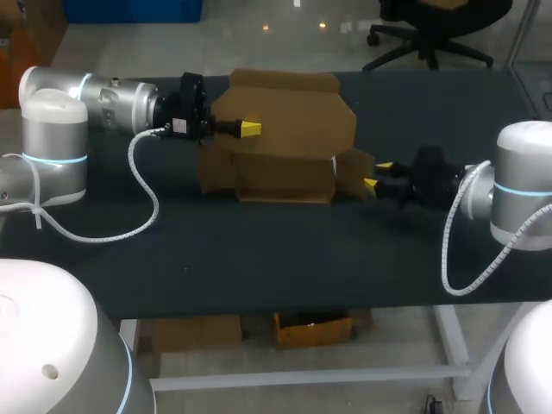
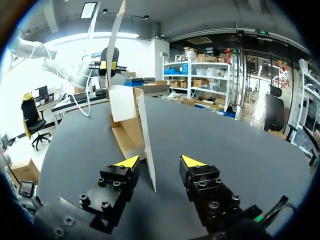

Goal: Assemble the packaging by folding the flat box into shape, placing the metal phone stand inside, and closing the box properly

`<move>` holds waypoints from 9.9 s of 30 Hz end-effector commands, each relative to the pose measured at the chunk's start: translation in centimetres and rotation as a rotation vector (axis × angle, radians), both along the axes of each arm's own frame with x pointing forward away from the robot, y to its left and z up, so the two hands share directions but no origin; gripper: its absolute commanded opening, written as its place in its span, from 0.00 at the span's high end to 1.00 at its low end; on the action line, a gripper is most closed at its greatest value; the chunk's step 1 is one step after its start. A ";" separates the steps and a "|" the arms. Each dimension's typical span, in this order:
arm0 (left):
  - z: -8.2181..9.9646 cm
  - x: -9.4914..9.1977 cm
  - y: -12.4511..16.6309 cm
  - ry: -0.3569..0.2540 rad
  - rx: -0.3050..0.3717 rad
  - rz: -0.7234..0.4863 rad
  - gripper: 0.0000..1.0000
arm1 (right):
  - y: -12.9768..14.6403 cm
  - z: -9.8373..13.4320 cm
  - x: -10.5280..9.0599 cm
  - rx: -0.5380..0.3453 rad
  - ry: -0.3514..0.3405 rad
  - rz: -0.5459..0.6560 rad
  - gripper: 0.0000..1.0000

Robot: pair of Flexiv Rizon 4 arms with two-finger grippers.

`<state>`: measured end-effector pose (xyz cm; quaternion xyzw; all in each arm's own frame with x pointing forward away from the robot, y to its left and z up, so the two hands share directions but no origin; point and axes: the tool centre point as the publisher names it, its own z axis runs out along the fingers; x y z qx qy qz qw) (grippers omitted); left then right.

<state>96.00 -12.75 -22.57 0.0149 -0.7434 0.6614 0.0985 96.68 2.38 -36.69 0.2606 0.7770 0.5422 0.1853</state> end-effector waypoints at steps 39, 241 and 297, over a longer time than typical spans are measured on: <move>-0.4 0.0 0.1 0.000 0.002 -0.001 1.00 | 2.0 -0.4 -0.9 0.069 -0.075 -0.032 1.00; -0.4 0.0 0.1 0.000 0.002 -0.001 1.00 | 9.0 0.0 -5.9 0.120 -0.021 -0.784 0.76; -0.4 0.0 0.1 0.000 0.002 -0.001 1.00 | 10.3 -0.3 -11.9 0.101 -0.007 -0.755 0.62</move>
